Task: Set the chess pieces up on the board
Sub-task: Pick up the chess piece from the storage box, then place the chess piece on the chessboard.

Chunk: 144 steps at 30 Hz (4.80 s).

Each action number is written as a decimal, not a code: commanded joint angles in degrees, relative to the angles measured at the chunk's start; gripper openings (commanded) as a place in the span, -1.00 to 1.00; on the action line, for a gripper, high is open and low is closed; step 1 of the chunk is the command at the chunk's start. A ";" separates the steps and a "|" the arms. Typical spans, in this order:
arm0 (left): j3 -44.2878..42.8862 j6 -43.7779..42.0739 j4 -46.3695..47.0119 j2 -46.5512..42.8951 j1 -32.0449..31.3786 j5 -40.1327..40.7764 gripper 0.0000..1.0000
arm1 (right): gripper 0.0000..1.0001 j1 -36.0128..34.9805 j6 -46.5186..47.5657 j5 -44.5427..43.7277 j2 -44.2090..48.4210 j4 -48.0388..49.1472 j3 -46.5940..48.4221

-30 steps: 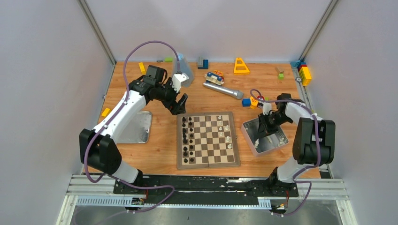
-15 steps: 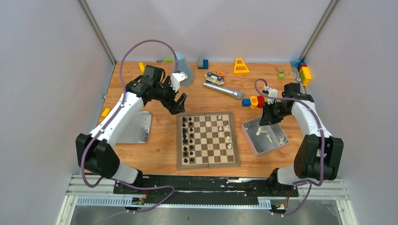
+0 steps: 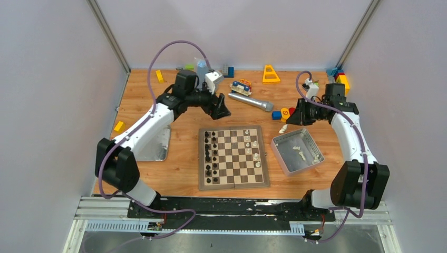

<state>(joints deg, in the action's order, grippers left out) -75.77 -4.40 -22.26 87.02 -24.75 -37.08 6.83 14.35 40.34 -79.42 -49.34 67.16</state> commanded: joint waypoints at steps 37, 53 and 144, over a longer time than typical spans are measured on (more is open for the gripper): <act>-9.33 58.38 53.12 28.20 -13.35 -6.43 0.20 | -1.00 0.11 -57.14 14.66 -5.29 44.80 -6.06; -10.82 58.67 52.01 29.15 -13.89 -7.06 -0.26 | -1.00 0.11 -57.34 15.46 -5.50 44.94 -5.81; -9.49 -17.83 -41.86 -2.24 -5.14 16.19 -0.83 | -1.00 -52.54 16.00 -31.21 5.15 36.68 -27.96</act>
<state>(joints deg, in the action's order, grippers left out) -84.09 -21.78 -63.72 84.97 -30.02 -19.42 -45.36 29.47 9.91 -74.17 -15.55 39.24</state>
